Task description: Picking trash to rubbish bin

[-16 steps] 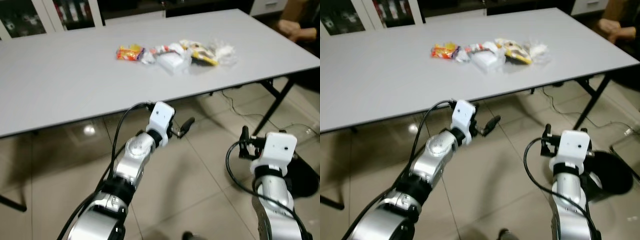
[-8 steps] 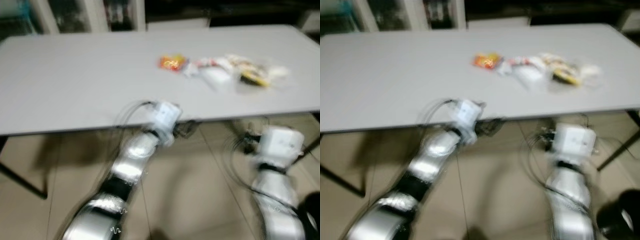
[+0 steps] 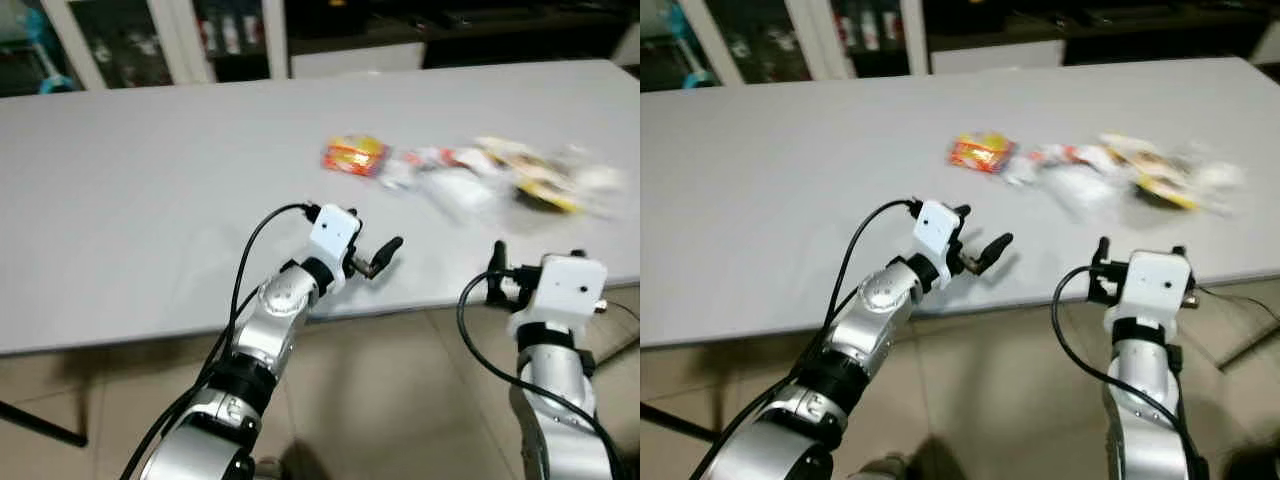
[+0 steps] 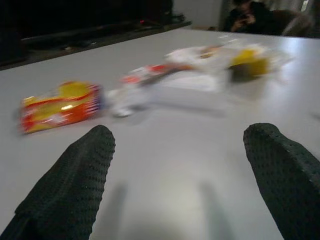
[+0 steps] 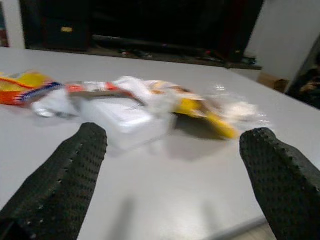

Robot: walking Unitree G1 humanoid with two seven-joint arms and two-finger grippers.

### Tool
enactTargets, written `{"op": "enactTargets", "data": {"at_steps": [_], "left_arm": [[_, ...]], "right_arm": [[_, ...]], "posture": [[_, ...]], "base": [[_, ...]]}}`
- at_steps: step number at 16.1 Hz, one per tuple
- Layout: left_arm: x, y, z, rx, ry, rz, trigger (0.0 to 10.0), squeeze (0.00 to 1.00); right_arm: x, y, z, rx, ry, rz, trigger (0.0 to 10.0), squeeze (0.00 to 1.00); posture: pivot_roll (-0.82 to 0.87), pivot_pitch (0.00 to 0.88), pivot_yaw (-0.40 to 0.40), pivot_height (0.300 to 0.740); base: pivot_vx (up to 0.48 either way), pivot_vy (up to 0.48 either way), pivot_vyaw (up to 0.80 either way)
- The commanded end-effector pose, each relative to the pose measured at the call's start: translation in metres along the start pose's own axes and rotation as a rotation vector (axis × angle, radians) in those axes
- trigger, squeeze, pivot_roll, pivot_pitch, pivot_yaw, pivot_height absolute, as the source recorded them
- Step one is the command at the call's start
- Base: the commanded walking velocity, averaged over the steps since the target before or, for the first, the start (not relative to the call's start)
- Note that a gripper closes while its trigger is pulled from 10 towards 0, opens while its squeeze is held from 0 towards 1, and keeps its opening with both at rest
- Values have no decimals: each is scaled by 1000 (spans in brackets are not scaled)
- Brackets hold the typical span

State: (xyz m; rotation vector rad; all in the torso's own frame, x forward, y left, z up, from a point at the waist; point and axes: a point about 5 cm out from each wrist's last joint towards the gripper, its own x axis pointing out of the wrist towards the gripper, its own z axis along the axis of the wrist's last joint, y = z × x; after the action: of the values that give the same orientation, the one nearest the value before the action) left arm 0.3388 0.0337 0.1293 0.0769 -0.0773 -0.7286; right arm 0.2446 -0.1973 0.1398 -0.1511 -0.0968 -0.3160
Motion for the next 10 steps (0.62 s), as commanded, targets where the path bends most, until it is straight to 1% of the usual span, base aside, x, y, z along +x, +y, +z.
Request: {"op": "enactTargets", "data": {"at_steps": [1,4,10], "left_arm": [[-2,4,-1,8,9,24,10000,0],[0,6,-1,-1,13,72,10000,0],[-1,5,-1,9,15,65,10000,0]], "right_arm": [[0,1,2,-1,-5,0,10000,0],[1,0,2,-7,-6,-2,10000,0],[2,1,3,-17,-6,3,10000,0]], "posture": [[54,80,41,740],[55,79,38,740],[60,79,35,740]], "base": [[0,0,0],[0,0,0],[0,0,0]]}}
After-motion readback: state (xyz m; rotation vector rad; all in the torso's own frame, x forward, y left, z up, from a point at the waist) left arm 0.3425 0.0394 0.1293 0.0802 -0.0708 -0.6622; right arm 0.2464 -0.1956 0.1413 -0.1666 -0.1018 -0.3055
